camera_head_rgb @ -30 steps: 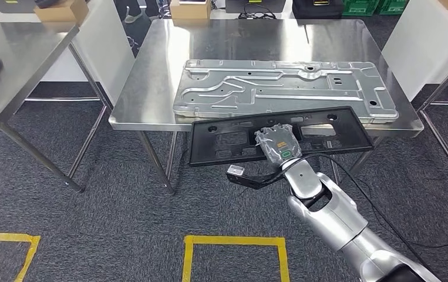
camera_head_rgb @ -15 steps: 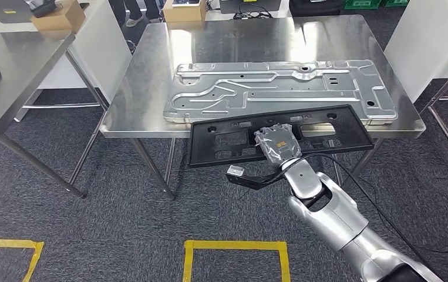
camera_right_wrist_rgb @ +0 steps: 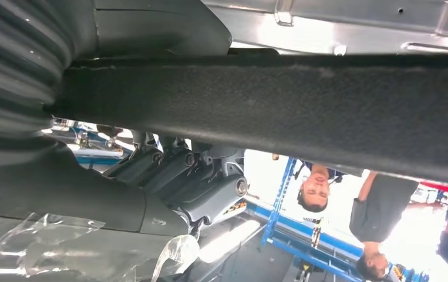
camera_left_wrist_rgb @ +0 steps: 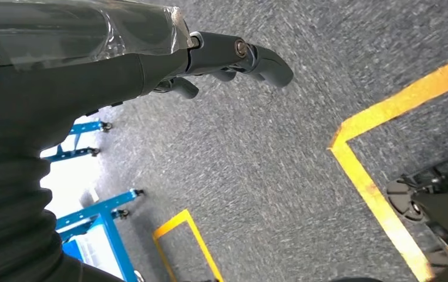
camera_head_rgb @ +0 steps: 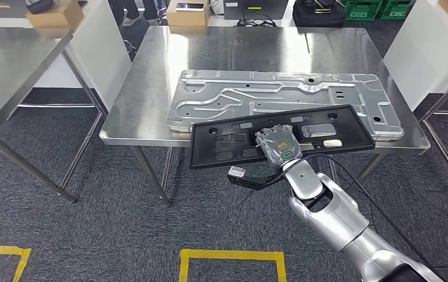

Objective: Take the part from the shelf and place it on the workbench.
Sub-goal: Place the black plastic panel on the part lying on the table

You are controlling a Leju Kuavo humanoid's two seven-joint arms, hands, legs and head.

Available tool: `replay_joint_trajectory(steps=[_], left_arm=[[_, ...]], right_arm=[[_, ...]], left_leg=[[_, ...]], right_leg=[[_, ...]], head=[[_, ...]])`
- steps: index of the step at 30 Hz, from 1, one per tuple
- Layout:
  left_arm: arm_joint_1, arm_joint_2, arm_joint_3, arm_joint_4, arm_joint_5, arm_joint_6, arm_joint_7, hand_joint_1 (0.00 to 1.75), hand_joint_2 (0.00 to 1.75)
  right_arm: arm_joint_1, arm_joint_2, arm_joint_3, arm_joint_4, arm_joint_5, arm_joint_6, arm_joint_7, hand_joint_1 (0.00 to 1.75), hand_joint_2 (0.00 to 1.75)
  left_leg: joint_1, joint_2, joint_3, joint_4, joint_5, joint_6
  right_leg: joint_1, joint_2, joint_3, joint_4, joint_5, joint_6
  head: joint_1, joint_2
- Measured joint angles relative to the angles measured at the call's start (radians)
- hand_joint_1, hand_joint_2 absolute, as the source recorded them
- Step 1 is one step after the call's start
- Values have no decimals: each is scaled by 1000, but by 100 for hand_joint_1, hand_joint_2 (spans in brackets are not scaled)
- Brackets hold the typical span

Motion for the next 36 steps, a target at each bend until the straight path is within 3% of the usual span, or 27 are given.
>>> replay_joint_trajectory(steps=[2, 3, 5, 7, 8, 9, 11, 13, 14, 15, 16, 18, 20, 21, 23, 24, 25, 27, 28, 29, 30, 31, 33, 35, 36], left_arm=[[2, 0, 0, 0, 0, -1, -1, 0, 175], [1, 0, 0, 0, 0, 0, -2, 0, 175], [-1, 1, 0, 0, 0, 0, -2, 0, 175], [0, 2, 0, 0, 0, 1, -3, 0, 175], [1, 2, 0, 0, 0, 1, -3, 0, 175], [0, 1, 0, 0, 0, 1, -4, 0, 175], [-3, 0, 0, 0, 1, 2, -5, 0, 175], [-2, 0, 0, 0, 3, 2, -5, 0, 175], [1, -1, 0, 0, 4, 1, -5, 0, 175], [3, -2, 0, 0, 5, 1, -5, 0, 175], [4, -2, 0, 0, 7, 1, -5, 0, 175], [4, 1, 0, 1, 10, 0, -5, 0, 175], [3, 4, 0, 2, 11, 0, -5, 0, 175], [3, 3, 0, 2, 11, 0, -4, 0, 175], [4, 2, 0, 2, 10, 0, -3, 0, 175], [2, 1, 0, 2, 10, 0, -2, 0, 175], [0, 1, 0, 2, 10, 0, -2, 0, 175], [-5, -1, 0, 2, 10, 1, -2, 0, 175], [-6, -3, 0, 2, 9, 1, -2, 0, 175], [-6, -5, 0, 2, 9, 1, -2, 0, 175], [-5, -7, 0, 2, 9, 1, -2, 0, 175], [-4, -8, 0, 2, 9, 2, -1, 0, 175], [-4, -10, 0, 2, 9, 3, -1, 0, 175], [-4, -10, 0, 2, 9, 4, -1, 0, 175], [-3, -9, 0, 2, 9, 5, -2, 0, 175]], right_arm=[[-1, -1, 0, 0, 0, 0, 0, 175, 175], [-3, -2, 0, 0, 1, 0, 0, 175, 175], [-6, -4, 0, 0, 1, 0, 1, 175, 175], [-6, -6, 0, 0, 1, -1, 1, 175, 175], [-8, -6, 0, 0, 1, -1, 1, 175, 175], [-10, -6, 0, 0, 1, 0, 1, 175, 175], [-14, -5, 0, -1, 1, 1, 1, 175, 175], [-10, -6, 0, -1, 0, 7, 2, 175, 175], [-7, -6, 0, -1, 0, 9, 3, 175, 175], [-5, -6, 0, -2, 0, 11, 4, 175, 175], [-4, -6, 0, -3, 0, 11, 4, 175, 175], [-8, -7, 0, -7, -1, 12, 5, 175, 175], [-11, -8, 0, -11, -1, 12, 6, 175, 175], [-11, -7, 0, -13, -2, 12, 6, 175, 175], [-11, -6, 0, -16, -2, 13, 6, 175, 175], [-13, -6, 0, -17, -3, 13, 6, 175, 175], [-16, -7, 0, -18, -3, 13, 6, 175, 175], [-16, -7, 0, -19, -3, 13, 7, 175, 175], [-13, -8, 0, -19, -3, 13, 7, 175, 175], [-9, -8, 1, -19, -3, 13, 7, 175, 175], [-6, -9, 1, -19, -3, 13, 6, 175, 175], [-5, -9, 1, -19, -3, 13, 6, 175, 175], [-6, -10, 1, -19, -3, 12, 6, 175, 175], [-8, -11, 2, -18, -3, 12, 6, 175, 175], [-8, -11, 2, -18, -4, 11, 6, 175, 175]], left_leg=[[-1, -1, 23, 2, -20, -8], [-2, -1, 31, 3, -30, -11], [-6, -2, 36, 8, -46, -14], [-7, -2, 39, 16, -60, -18], [-5, -1, 32, 40, -68, -25], [-1, 1, 7, 85, -83, -36], [15, 5, -88, 241, -131, -59], [28, 8, -183, 367, -173, -69], [31, 9, -207, 377, -171, -68], [30, 9, -207, 343, -143, -63], [26, 10, -192, 276, -95, -52], [2, 8, -146, 113, 20, -17], [-24, -3, -120, 12, 78, 9], [-29, -8, -112, -7, 82, 11], [-19, -7, -92, -15, 84, 7], [-15, -5, -83, -13, 83, 6], [-12, -3, -76, -12, 80, 8], [-11, -1, -66, -9, 67, 14], [-10, -2, -60, -7, 58, 14], [-8, -2, -52, -5, 48, 13], [-6, -3, -41, -1, 37, 10], [-3, -4, -30, 3, 25, 6], [-1, -6, -9, 13, -3, -3], [-4, -6, 0, 18, -25, -8], [-5, -6, 5, 21, -33, -8]], right_leg=[[-3, 0, 57, -163, 102, 4], [-4, 1, 83, -228, 125, 1], [-6, 3, 104, -278, 131, -9], [-10, 4, 111, -279, 130, -23], [-13, 4, 116, -279, 127, -27], [-16, 5, 121, -279, 124, -31], [-20, 6, 128, -278, 115, -36], [-19, 7, 140, -278, 102, -37], [-17, 8, 150, -278, 94, -37], [-14, 8, 163, -279, 85, -37], [-11, 8, 178, -281, 76, -37], [-6, 8, 207, -292, 62, -35], [-2, 10, 225, -300, 53, -31], [3, 12, 230, -298, 49, -29], [12, 11, 233, -274, 33, -24], [12, 8, 219, -240, 16, -17], [12, 5, 191, -185, -7, -11], [7, 2, 97, -34, -66, -2], [5, 2, 53, 21, -90, 1], [3, 2, 25, 43, -99, 3], [1, 2, 16, 23, -86, 6], [-1, 2, 24, -30, -51, 10], [-8, 0, 61, -181, 64, 18], [-12, -2, 85, -268, 135, 6], [-12, -4, 89, -279, 140, -4]], head=[[0, 0], [0, 0], [0, 0], [0, 0], [0, 0], [0, 0], [0, 0], [0, 0], [0, 0], [0, 0], [0, 0], [0, 0], [0, 0], [0, 0], [0, 0], [0, 0], [0, 0], [0, 0], [0, 0], [0, 0], [0, 0], [0, 0], [0, 0], [0, 0], [0, 0]])
